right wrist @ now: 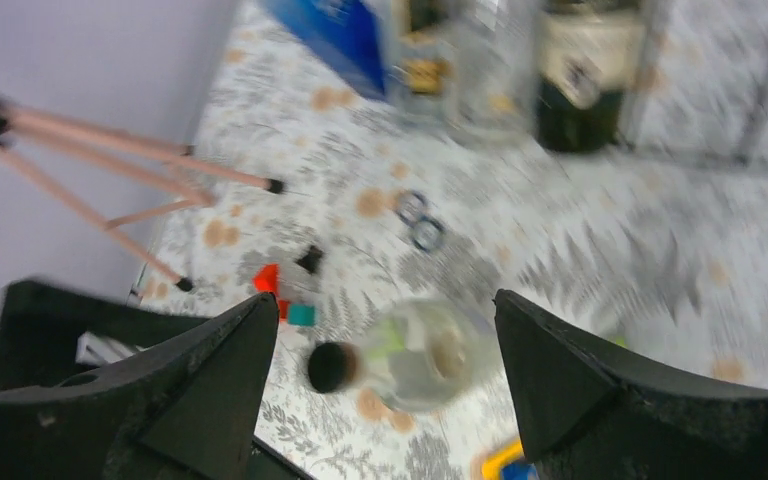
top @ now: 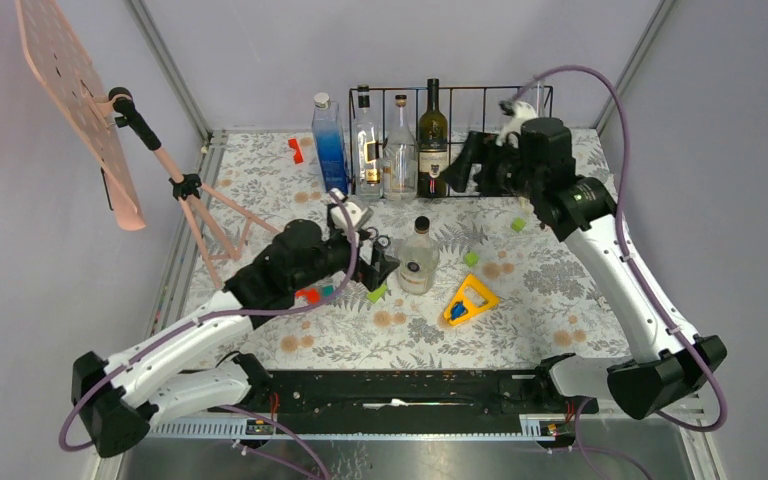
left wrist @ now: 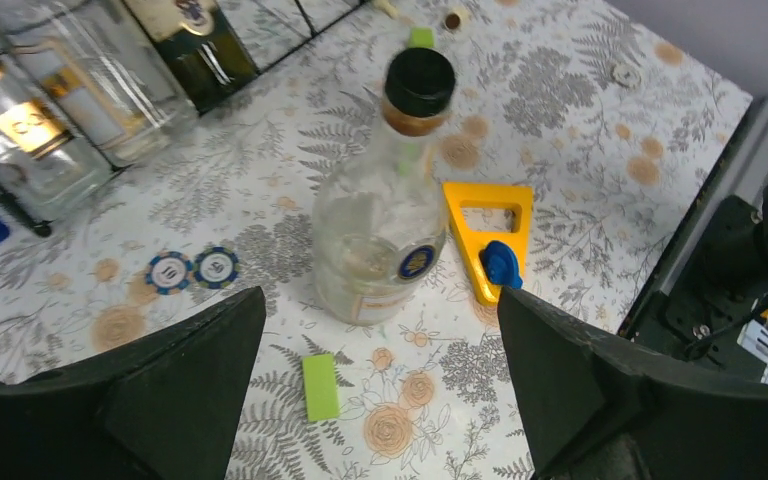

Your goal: Take the wine bottle off the wine rack

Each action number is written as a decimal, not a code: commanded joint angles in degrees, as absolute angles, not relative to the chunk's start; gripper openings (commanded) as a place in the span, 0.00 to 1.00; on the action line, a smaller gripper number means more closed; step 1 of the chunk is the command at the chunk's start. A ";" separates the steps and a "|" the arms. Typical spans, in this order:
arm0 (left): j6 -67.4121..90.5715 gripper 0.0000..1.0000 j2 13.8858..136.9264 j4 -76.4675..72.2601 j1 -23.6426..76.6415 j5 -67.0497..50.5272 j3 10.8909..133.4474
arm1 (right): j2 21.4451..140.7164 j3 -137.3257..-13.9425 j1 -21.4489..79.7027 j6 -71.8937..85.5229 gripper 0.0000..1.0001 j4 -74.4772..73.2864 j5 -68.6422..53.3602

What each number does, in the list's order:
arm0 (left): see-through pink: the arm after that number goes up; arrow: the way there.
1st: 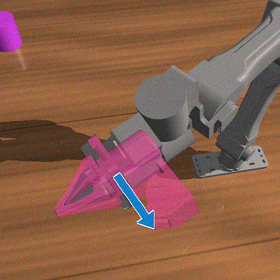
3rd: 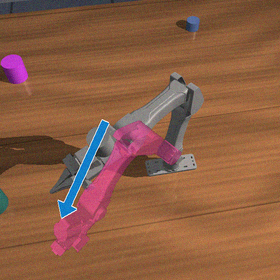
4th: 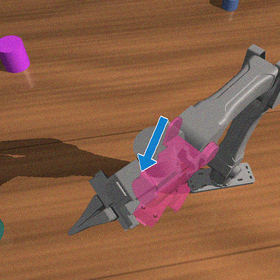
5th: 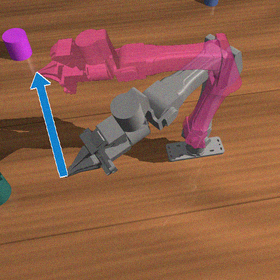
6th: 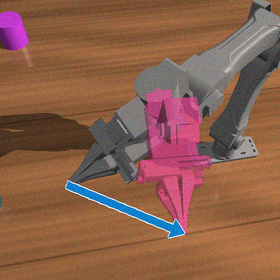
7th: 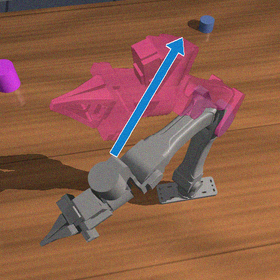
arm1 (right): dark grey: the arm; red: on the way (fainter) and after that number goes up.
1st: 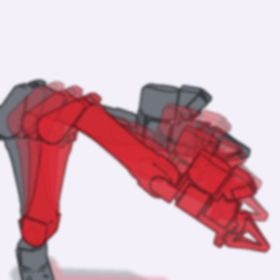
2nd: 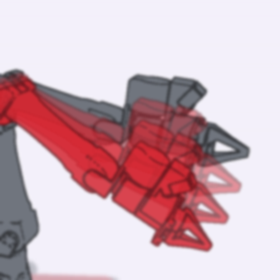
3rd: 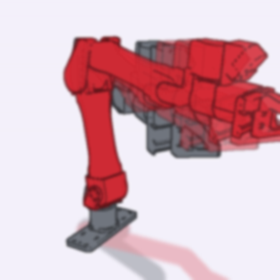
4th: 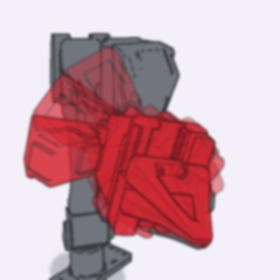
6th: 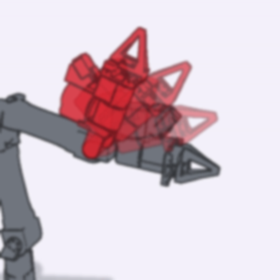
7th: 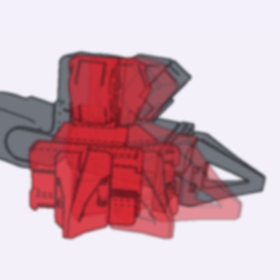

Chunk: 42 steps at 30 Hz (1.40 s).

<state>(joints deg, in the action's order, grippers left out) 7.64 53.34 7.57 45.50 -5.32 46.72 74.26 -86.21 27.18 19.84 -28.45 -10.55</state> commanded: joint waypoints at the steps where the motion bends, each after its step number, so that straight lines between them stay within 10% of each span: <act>1: 5.37 0.95 57.30 1.46 49.03 -3.36 50.79 | 69.09 -76.34 16.82 33.32 0.85 -32.34 -15.12; 19: 2.50 0.84 75.56 -7.05 50.88 -0.24 60.17 | 54.78 -54.79 13.40 26.53 0.72 -30.55 -12.53; 42: 2.38 0.46 83.17 -2.80 50.82 4.16 66.51 | 56.36 -53.19 13.47 23.86 0.65 -30.43 -12.88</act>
<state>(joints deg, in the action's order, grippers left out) 1.98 83.44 -2.24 51.03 2.85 63.83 56.49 -53.47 13.34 25.08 -31.83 -12.71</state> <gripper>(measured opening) 0.508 0.656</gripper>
